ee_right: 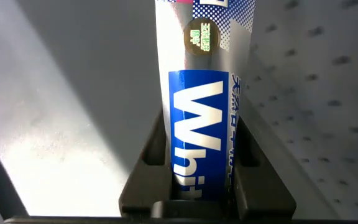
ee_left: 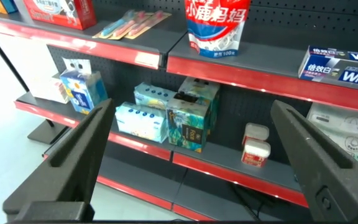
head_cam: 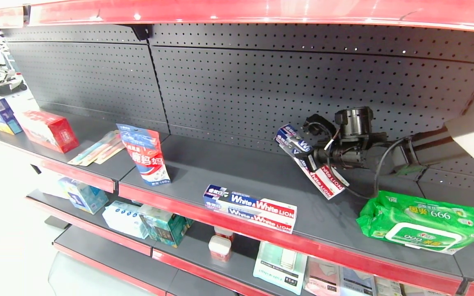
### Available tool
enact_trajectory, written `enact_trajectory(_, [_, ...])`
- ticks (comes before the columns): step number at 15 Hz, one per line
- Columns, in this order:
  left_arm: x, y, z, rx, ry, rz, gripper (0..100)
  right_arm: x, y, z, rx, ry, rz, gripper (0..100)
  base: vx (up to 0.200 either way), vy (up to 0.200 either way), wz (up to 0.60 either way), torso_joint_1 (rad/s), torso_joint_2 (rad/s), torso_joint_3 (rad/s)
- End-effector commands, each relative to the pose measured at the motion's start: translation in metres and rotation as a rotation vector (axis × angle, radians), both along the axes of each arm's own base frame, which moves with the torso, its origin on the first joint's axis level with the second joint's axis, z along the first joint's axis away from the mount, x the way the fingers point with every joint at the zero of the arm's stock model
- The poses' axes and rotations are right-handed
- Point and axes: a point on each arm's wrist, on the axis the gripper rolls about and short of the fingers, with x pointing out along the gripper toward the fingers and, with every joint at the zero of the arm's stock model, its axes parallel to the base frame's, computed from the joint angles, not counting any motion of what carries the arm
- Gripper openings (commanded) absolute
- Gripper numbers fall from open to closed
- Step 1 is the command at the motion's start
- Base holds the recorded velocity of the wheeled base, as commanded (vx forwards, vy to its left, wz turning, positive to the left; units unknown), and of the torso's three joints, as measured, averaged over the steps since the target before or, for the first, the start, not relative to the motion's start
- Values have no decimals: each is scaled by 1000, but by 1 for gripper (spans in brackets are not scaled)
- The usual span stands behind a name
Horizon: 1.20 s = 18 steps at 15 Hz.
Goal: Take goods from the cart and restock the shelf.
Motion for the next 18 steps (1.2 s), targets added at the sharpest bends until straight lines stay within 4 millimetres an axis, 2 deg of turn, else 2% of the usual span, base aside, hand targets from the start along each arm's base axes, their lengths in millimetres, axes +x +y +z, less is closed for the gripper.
enact_trajectory(1, [0, 0, 0, 0, 0, 1, 100, 4, 3, -12, -25, 16, 28, 0, 0, 0, 0, 0, 0, 0])
enact_trajectory(7, [0, 0, 0, 0, 0, 1, 100, 2, 13, -16, -15, 17, 133, 0, 0, 0, 0, 0, 0, 0])
enact_trajectory(13, [0, 0, 0, 0, -1, 1, 100, 4, 27, -30, -113, -9, 224, 0, 0, 0, 0, 0, 0, 0])
enact_trajectory(18, [0, 0, 0, 0, 0, 1, 100, 4, 33, -33, -105, -14, 266, 0, 0, 0, 0, 0, 0, 0])
